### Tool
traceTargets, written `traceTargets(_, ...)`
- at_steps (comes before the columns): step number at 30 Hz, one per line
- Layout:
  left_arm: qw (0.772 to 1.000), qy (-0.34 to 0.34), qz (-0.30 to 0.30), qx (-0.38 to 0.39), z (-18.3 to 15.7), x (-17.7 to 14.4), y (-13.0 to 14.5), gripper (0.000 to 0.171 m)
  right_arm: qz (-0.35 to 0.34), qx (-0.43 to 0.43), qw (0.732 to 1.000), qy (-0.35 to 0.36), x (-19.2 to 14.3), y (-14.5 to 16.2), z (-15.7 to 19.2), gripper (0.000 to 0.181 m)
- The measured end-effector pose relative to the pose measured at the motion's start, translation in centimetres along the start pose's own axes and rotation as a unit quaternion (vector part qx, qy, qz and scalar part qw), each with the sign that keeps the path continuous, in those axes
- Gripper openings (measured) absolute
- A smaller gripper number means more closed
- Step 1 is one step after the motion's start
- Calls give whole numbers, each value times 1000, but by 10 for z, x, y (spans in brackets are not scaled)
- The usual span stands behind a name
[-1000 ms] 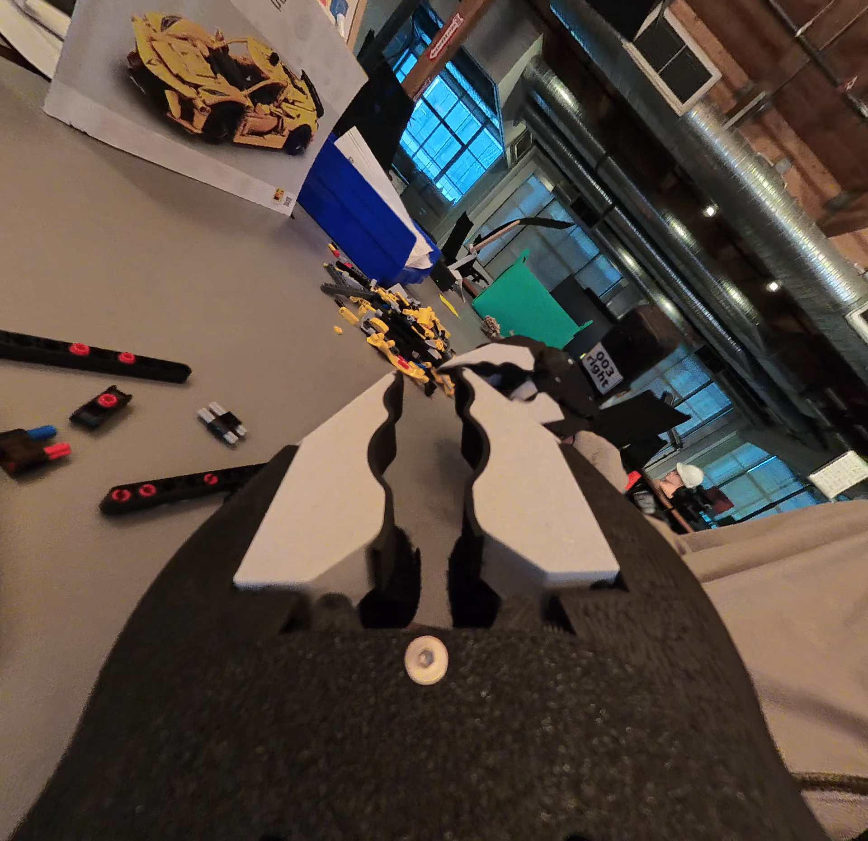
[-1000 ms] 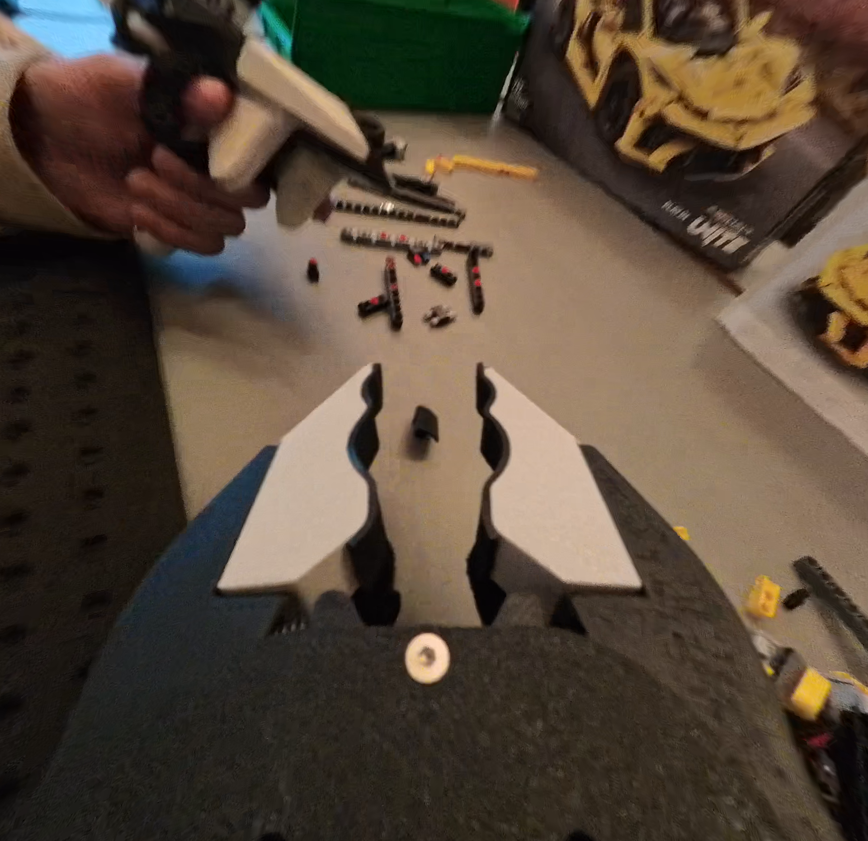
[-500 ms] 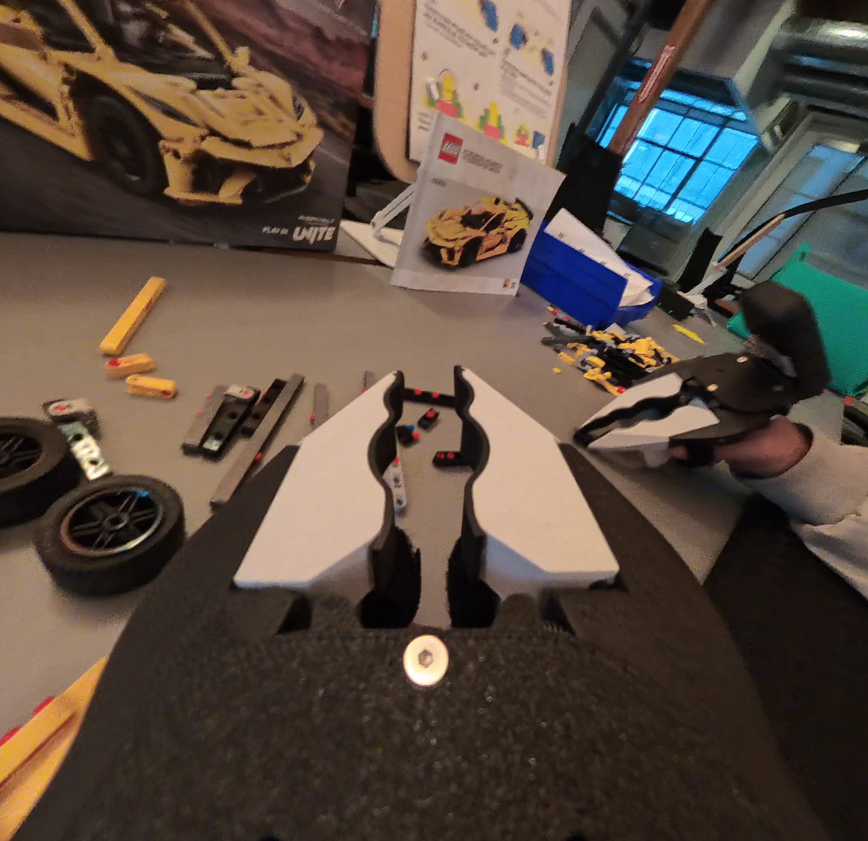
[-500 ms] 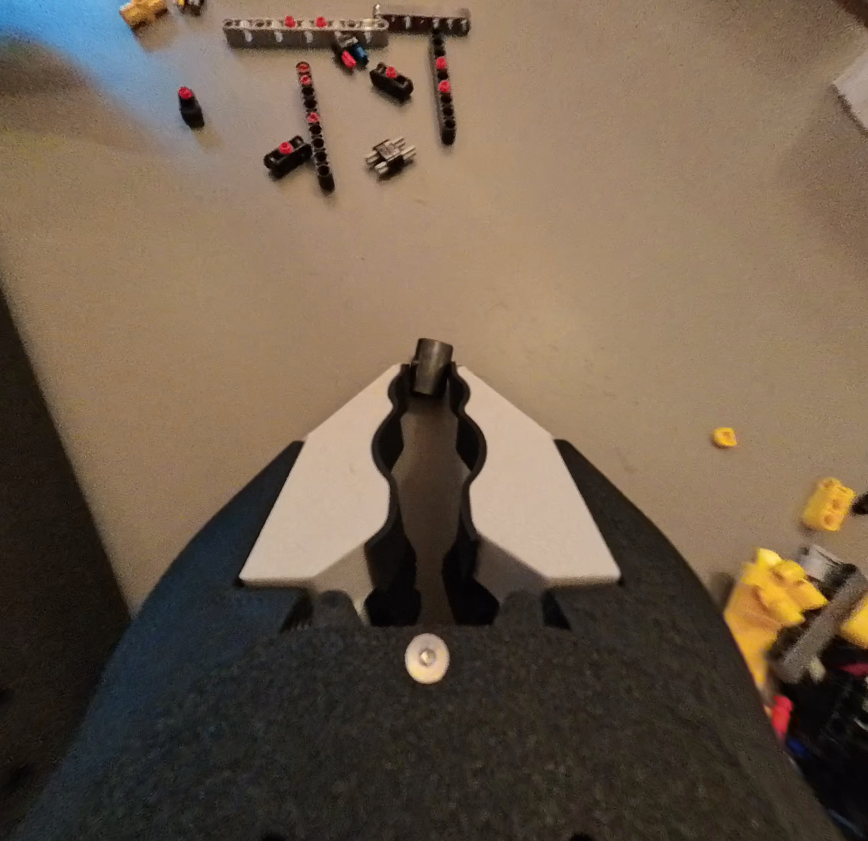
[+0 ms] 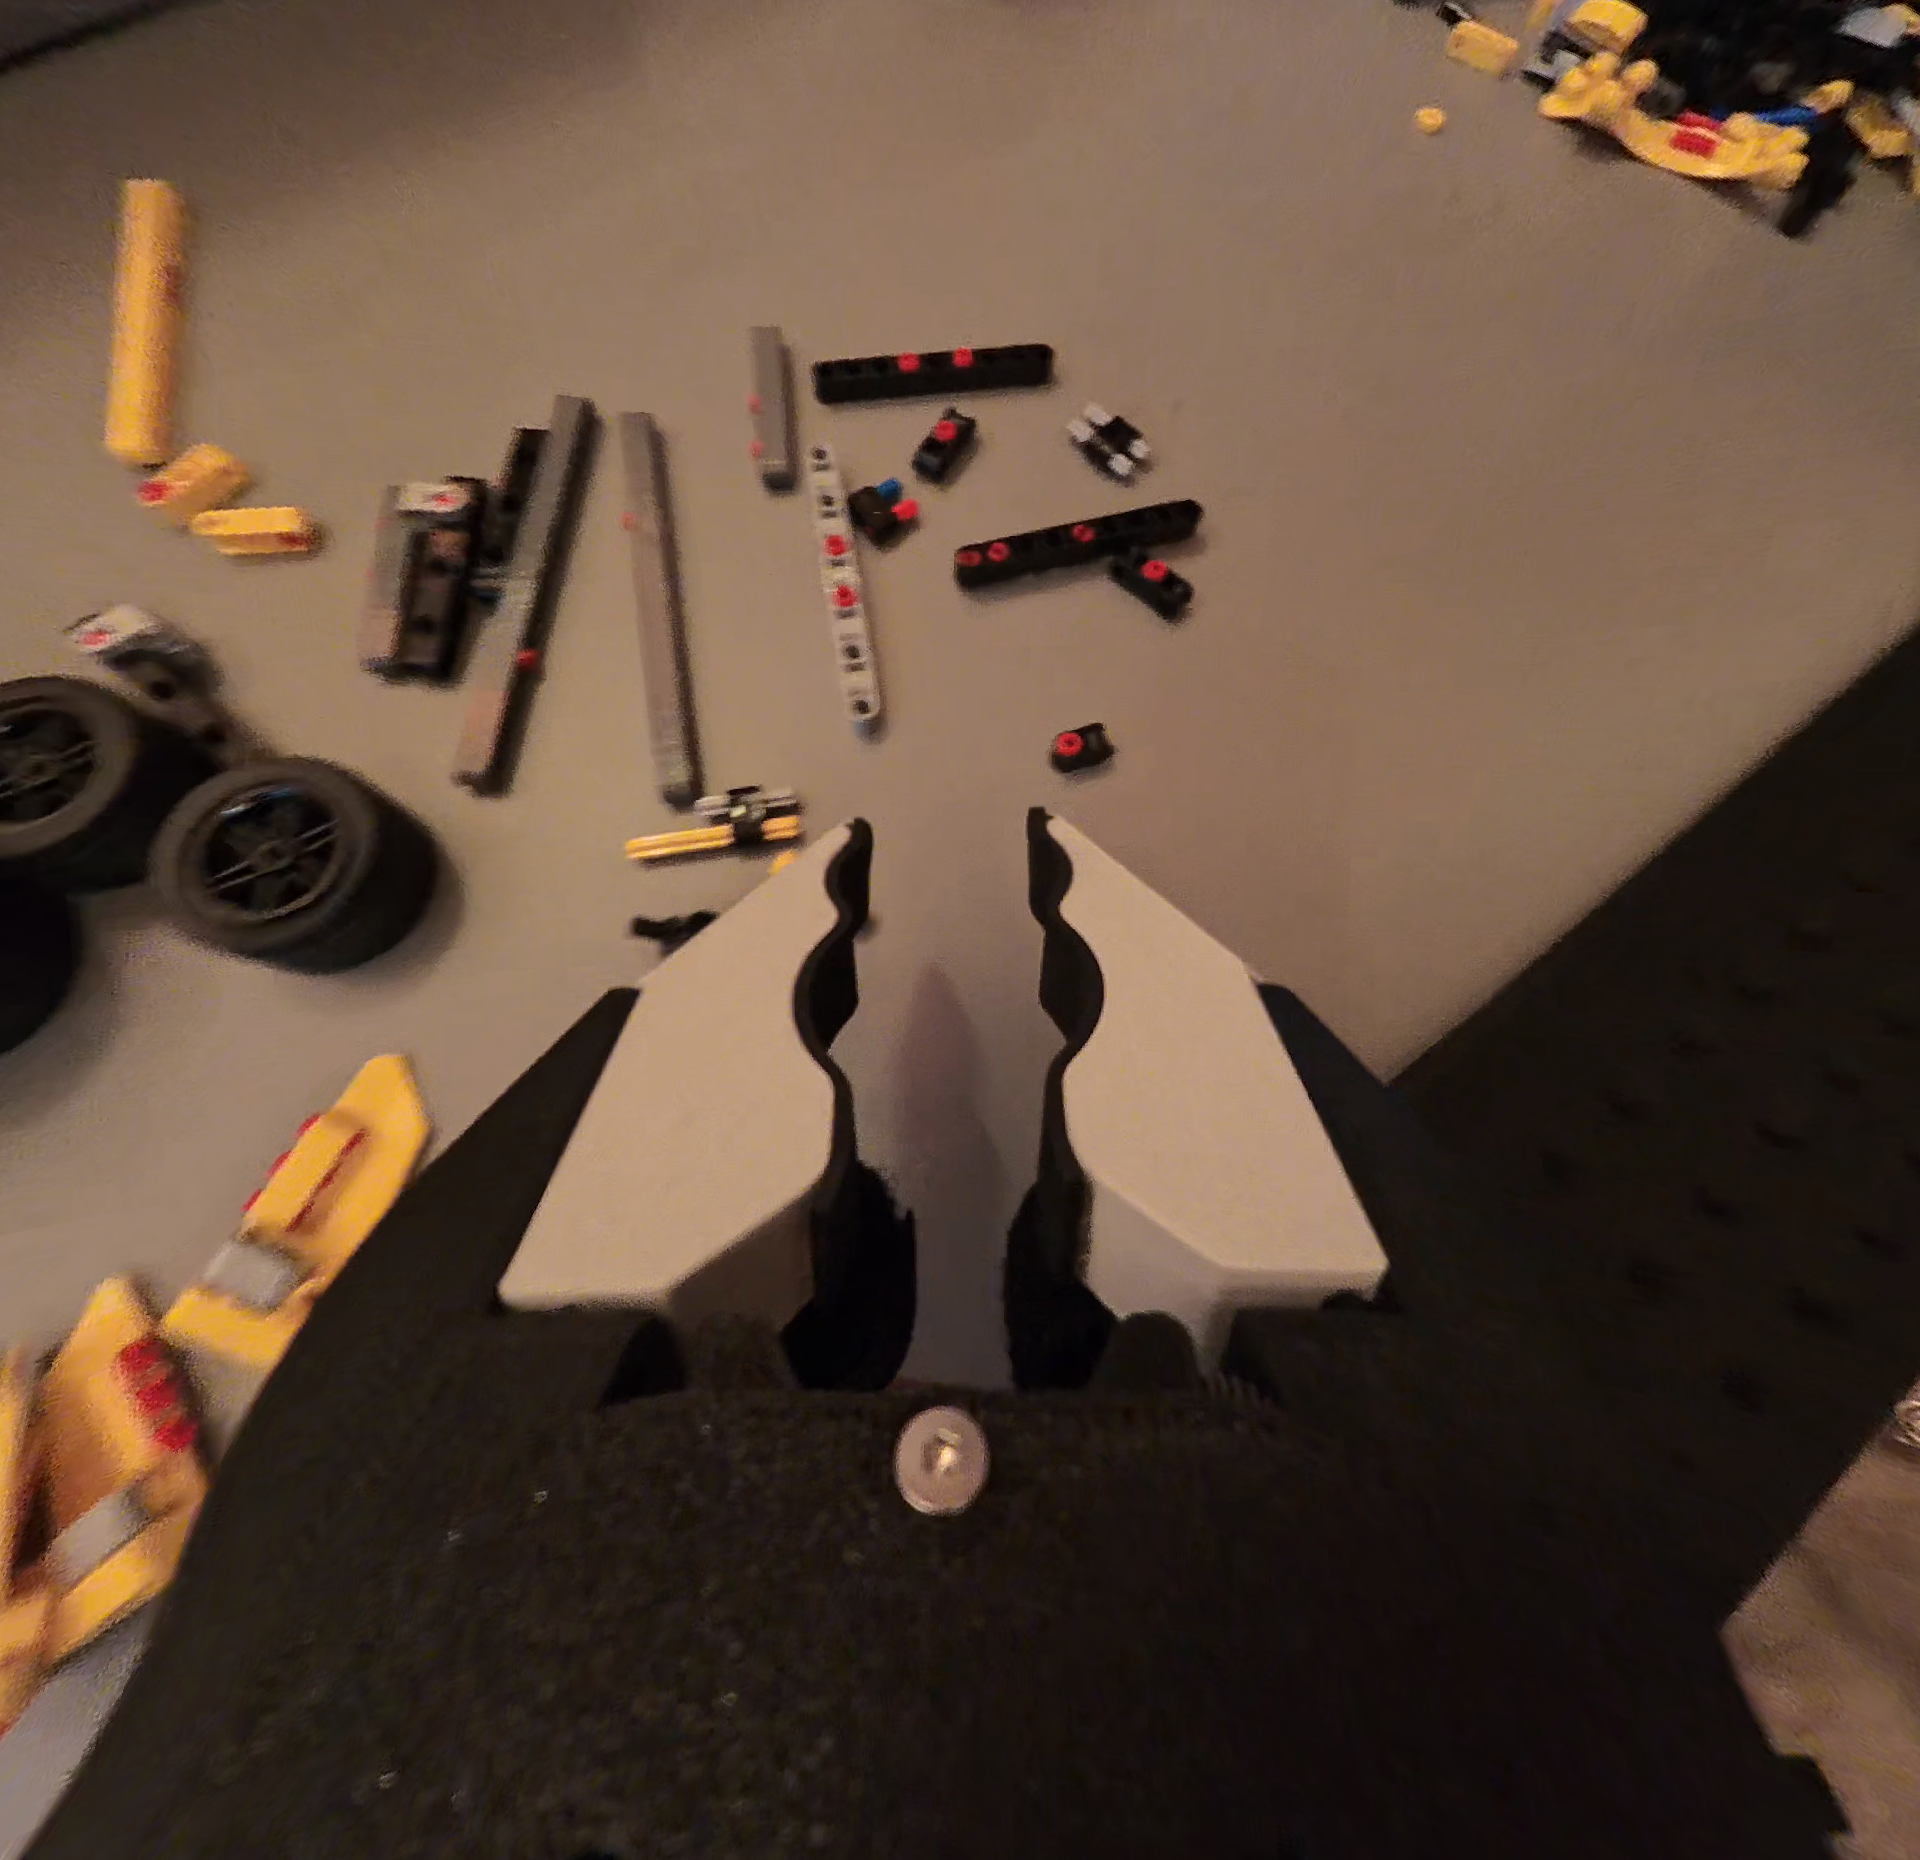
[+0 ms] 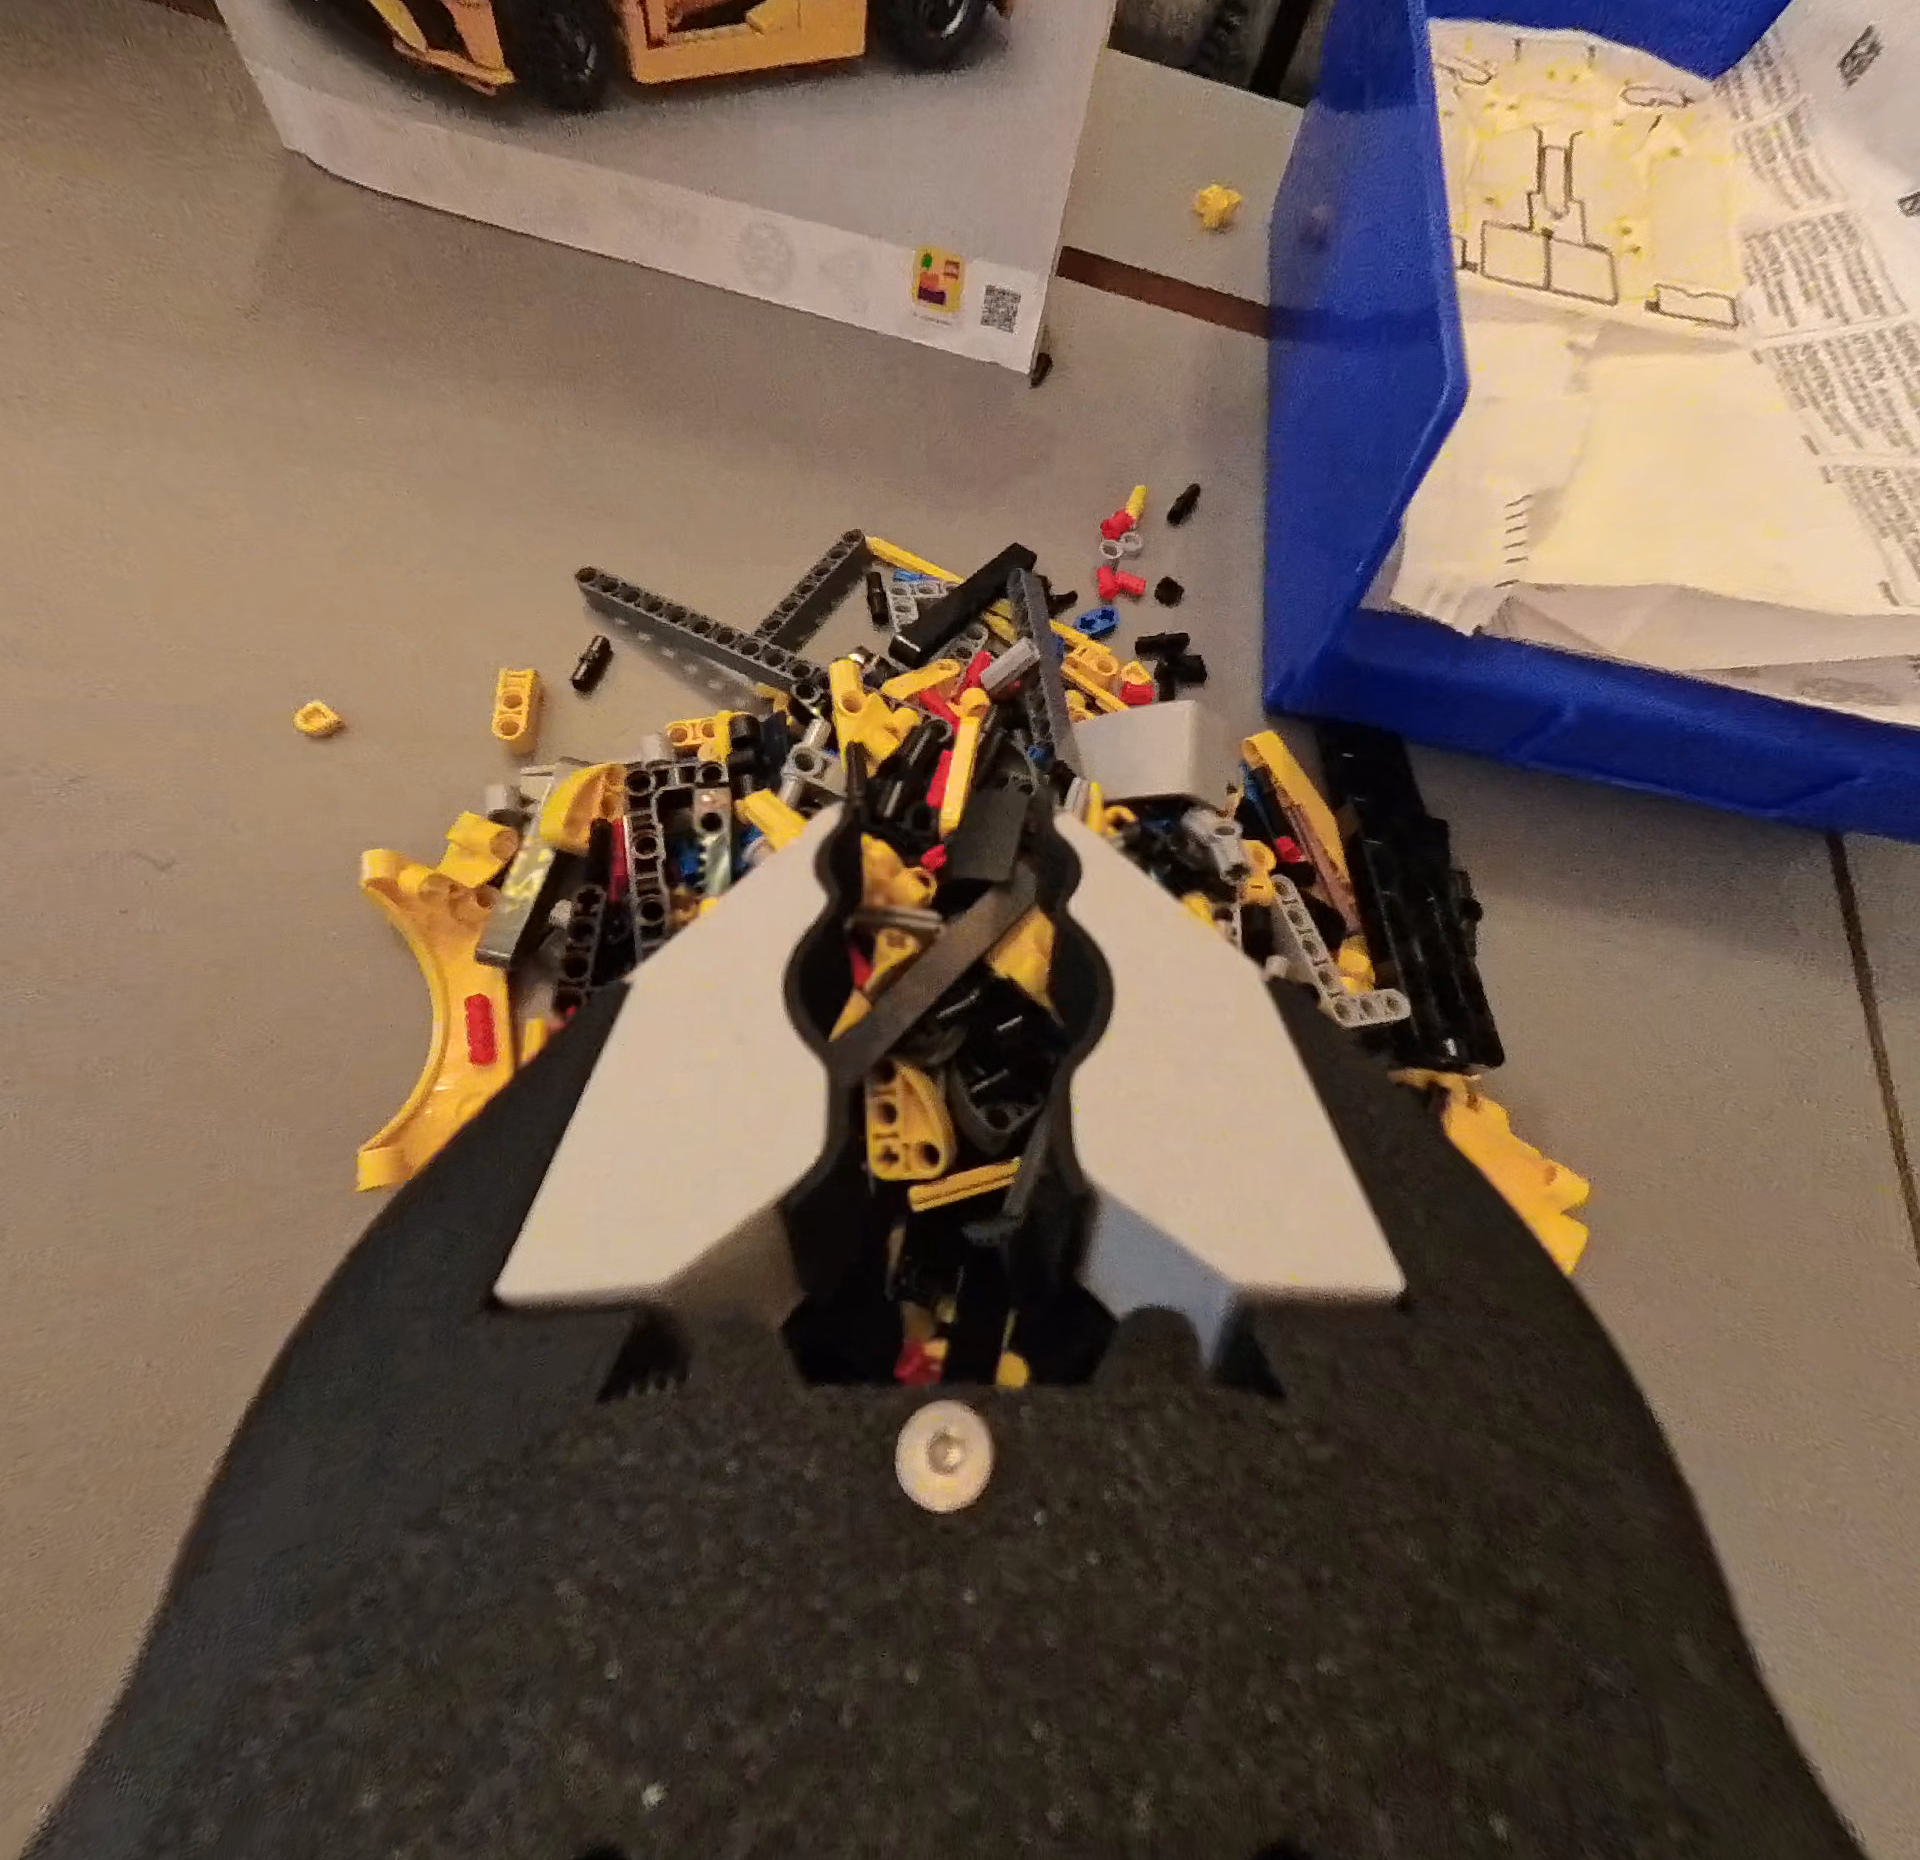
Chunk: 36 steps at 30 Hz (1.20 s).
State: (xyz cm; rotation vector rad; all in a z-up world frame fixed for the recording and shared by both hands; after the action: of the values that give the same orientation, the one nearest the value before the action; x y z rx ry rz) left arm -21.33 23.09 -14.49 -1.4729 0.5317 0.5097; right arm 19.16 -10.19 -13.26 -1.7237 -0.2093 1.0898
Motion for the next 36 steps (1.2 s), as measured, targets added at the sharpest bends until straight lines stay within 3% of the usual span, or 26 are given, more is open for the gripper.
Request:
traceTargets(4, 996, -50, -67, -28, 18, -22, -2, 30, -39, -25, 999, -17, -14, -18, 29, 41)
traceTargets(7, 990, -54, -107, -69, 26, -28, -2, 30, -83, -40, 989, -112, -23, -32, 97, 43)
traceTargets(11, 987, -87, -104, -84, 44, -26, 6, 30, -90, -25, 950, -297, -25, -22, 211, 47)
traceTargets(15, 977, -118, -122, -130, 60, -28, 6, 28, -100, -20, 932, -348, -20, -9, 262, 39)
traceTargets(18, 978, -115, -121, -129, 65, -25, 5, 26, -86, -21, 928, -362, -17, -6, 268, 37)
traceTargets(23, 982, -139, -92, -93, 81, -20, 1, 26, -64, 51, 928, -364, -3, -5, 248, 28)
traceTargets(27, 984, -124, -83, -101, 93, -19, -7, 27, -59, 130, 904, -402, -3, -10, 239, 28)
traceTargets(36, 989, -140, -8, -41, 124, -5, -24, 27, -65, 79, 913, -395, -2, -8, 245, 30)
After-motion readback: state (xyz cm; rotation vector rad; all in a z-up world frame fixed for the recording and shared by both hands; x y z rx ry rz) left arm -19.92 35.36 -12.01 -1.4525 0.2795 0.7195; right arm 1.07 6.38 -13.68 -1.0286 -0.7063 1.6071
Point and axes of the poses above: each gripper's, where its closed fingertips meet, x out along the fingers, y out of its underside, z = x × y across the jaws, the point moved 5 cm from there along -x, back along the fingers, and after that the axes turned 6 degrees about x, right-handed, at the moved point
